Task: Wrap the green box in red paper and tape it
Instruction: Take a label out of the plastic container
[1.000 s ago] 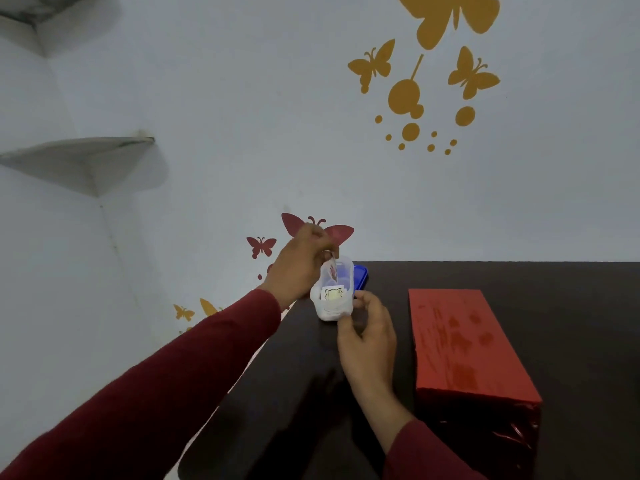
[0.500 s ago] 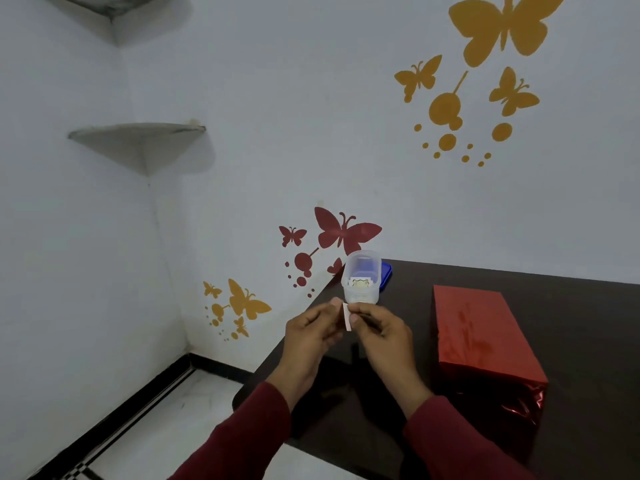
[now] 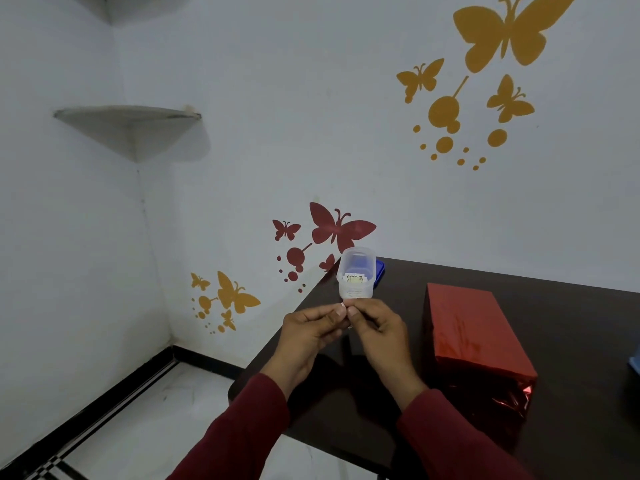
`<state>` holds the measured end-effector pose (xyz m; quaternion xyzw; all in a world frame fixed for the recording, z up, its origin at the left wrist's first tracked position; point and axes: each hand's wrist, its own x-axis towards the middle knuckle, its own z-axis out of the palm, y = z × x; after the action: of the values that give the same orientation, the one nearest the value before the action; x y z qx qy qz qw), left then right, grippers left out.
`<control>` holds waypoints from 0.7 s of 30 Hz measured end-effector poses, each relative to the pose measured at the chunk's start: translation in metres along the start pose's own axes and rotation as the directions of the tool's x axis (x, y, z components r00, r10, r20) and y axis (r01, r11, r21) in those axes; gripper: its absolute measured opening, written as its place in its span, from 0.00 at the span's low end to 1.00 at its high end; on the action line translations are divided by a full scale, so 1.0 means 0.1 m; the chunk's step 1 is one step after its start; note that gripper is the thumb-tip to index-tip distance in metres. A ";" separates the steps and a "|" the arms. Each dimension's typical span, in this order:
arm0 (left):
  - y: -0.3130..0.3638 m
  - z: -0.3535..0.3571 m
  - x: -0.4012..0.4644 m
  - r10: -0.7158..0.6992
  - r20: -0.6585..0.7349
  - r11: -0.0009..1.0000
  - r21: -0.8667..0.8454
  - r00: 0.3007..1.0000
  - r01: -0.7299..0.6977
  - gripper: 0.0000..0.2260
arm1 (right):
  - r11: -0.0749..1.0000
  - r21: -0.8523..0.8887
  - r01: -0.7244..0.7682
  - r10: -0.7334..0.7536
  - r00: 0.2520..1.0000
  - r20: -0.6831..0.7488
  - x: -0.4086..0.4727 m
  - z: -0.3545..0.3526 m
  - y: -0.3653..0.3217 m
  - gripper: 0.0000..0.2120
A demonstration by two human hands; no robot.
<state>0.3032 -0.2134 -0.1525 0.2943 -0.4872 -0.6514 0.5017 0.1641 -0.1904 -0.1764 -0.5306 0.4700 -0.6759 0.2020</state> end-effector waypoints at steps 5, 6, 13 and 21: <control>0.00 -0.07 0.07 -0.071 0.021 0.995 -0.072 0.997 0.072 0.16 | 0.999 0.043 0.000 -0.002 0.999 0.048 0.01 -0.02 0.01 0.10; 0.00 -0.08 0.08 -0.080 0.024 0.993 -0.081 0.997 0.081 0.16 | 0.998 0.056 0.002 -0.005 0.999 0.053 0.02 -0.02 0.00 0.10; 0.02 -0.10 0.10 -0.124 0.049 0.986 -0.106 0.991 0.128 0.16 | 0.987 0.154 -0.035 0.019 0.994 0.106 0.02 -0.06 -0.02 0.09; 0.03 -0.12 0.12 -0.155 0.065 0.978 -0.127 0.986 0.163 0.16 | 0.974 0.212 -0.083 0.056 0.990 0.130 0.05 -0.06 0.02 0.10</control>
<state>0.3111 -0.2291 -0.1531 0.2805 -0.4314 -0.7281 0.4529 0.1569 -0.1926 -0.1757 -0.5293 0.3986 -0.6815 0.3108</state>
